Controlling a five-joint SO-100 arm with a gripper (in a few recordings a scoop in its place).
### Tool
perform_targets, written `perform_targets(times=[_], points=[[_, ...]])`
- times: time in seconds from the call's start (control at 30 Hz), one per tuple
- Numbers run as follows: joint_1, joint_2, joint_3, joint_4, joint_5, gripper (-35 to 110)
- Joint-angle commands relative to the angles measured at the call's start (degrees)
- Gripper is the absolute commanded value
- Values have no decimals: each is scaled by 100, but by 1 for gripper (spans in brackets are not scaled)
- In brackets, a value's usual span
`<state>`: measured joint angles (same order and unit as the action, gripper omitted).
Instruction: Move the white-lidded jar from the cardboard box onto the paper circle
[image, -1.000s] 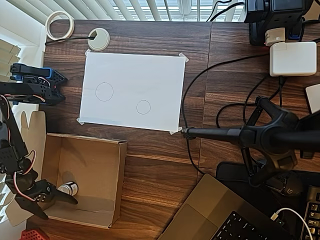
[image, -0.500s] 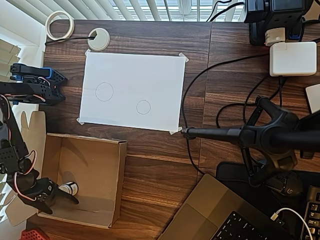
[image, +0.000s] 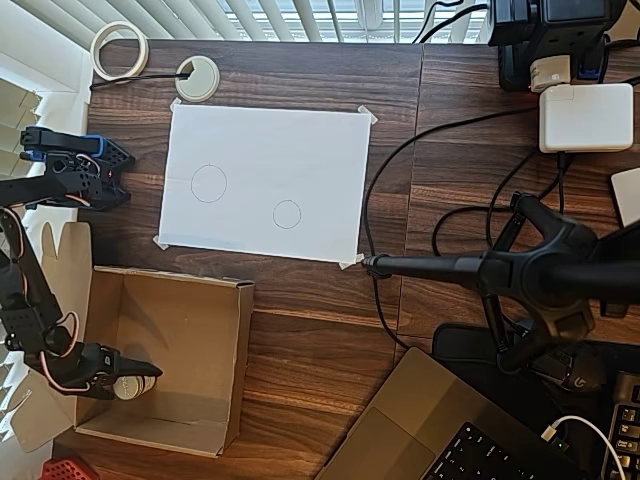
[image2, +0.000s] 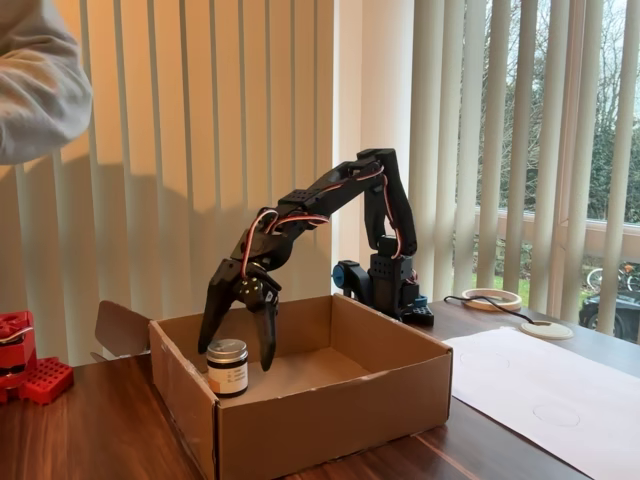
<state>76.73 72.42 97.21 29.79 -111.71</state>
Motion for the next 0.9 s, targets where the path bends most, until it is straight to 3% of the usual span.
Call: perform_targets(times=[0.0,0.87], points=[[88,97,-466,53,-88,52],[44,-62,-343,-185,-79,30]])
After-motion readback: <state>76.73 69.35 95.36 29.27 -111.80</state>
